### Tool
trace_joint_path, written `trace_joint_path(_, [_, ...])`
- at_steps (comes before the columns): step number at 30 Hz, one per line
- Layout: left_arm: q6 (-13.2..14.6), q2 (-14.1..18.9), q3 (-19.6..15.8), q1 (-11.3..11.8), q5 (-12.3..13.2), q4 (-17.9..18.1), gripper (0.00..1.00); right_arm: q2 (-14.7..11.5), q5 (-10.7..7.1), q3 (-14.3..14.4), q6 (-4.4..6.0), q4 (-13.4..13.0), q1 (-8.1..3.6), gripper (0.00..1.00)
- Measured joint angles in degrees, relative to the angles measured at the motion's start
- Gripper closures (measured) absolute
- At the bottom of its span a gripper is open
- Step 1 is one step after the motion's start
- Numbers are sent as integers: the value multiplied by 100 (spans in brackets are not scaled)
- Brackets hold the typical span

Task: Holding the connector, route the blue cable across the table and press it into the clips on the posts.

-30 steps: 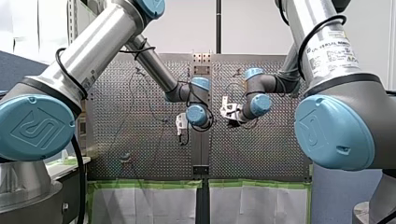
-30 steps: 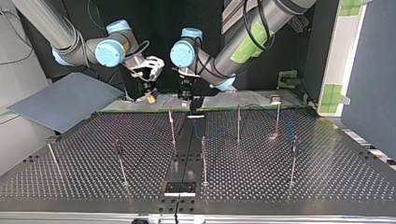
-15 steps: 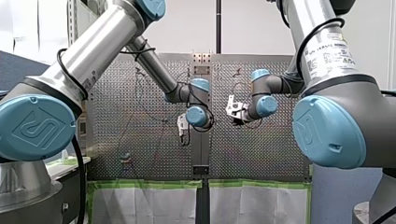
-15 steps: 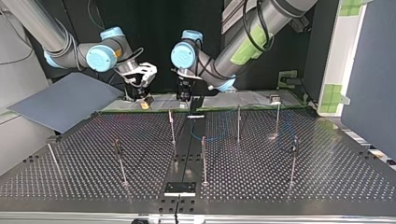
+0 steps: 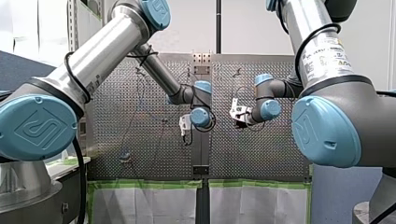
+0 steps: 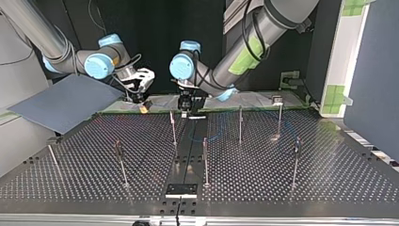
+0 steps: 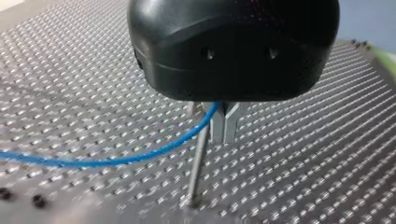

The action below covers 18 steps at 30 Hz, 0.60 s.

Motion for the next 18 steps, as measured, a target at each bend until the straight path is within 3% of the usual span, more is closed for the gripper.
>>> trace_joint_path(7, [-1, -24, 66, 131, 147, -6, 100, 29, -51, -119, 21, 5, -60, 100])
trace_joint_path(18, [-15, -149, 277, 464, 582, -16, 100, 203, -161, -358, 24, 22, -162, 100])
